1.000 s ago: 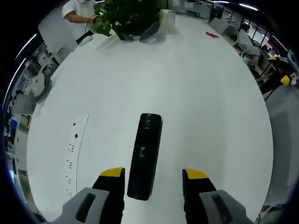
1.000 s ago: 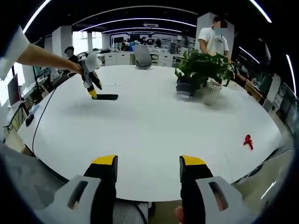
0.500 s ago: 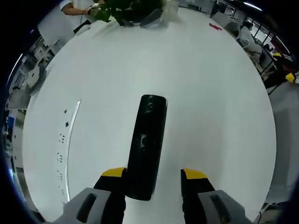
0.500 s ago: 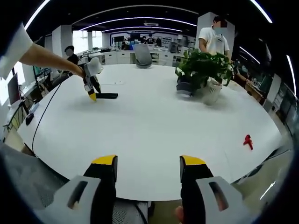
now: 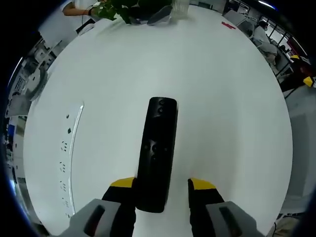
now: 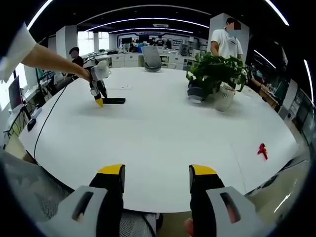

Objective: Press the specified remote control buttons in sequence, fully releasing each button before pressing the next.

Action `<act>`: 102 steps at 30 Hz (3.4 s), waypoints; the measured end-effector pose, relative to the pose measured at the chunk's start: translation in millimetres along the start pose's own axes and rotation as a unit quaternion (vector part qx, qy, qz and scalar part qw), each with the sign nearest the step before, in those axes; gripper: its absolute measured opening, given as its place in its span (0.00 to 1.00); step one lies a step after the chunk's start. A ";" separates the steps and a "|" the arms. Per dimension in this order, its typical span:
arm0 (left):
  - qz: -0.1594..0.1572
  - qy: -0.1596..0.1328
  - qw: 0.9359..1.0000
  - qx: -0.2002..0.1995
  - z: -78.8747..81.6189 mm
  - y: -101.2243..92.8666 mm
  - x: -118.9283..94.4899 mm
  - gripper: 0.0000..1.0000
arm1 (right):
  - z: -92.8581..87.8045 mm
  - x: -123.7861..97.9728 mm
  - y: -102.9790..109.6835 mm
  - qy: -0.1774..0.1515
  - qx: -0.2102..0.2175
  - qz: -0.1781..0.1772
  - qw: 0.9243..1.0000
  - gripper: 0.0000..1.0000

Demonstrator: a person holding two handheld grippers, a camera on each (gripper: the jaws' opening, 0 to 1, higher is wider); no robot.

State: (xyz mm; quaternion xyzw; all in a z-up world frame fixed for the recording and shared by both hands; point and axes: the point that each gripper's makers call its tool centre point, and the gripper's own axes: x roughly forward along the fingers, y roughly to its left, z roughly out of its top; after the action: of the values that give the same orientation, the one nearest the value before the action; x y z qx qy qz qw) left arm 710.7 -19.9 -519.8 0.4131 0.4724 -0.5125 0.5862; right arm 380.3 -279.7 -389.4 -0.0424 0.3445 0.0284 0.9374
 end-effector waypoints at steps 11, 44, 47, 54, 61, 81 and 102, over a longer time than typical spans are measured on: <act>0.003 -0.002 0.999 0.035 2.3 -4.9 -1.3 0.24 | 4.0 -2.2 0.9 -0.013 0.006 0.005 1.000 0.54; 0.009 0.009 0.999 0.050 0.8 -41.9 -1.1 0.23 | 3.2 -1.5 3.4 -0.011 0.001 0.009 1.000 0.53; 0.010 0.013 0.998 0.056 0.9 -43.9 -0.1 0.23 | 2.1 -0.9 4.6 -0.007 -0.004 0.010 1.000 0.53; 0.009 0.007 0.998 0.056 0.1 -58.9 -1.5 0.23 | 1.0 0.0 10.3 -0.001 -0.012 0.020 1.000 0.54; 0.007 -0.010 0.999 0.047 -0.8 -67.9 1.2 0.23 | -0.3 0.4 13.1 0.004 -0.020 0.023 1.000 0.53; 0.004 0.003 0.998 0.065 -1.4 -116.6 3.7 0.23 | 4.3 -3.4 14.0 -0.013 -0.018 0.028 0.999 0.50; 0.003 0.007 0.998 0.066 -6.0 -162.8 2.1 0.23 | 8.7 -5.5 12.8 -0.027 -0.012 0.026 0.999 0.45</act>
State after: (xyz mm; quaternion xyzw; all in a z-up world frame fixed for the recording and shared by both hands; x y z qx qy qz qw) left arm 548.7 -36.2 -523.2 0.4560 0.4407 -0.5380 0.5553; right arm 380.7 -266.3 -380.0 -0.0441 0.3193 0.0579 0.9448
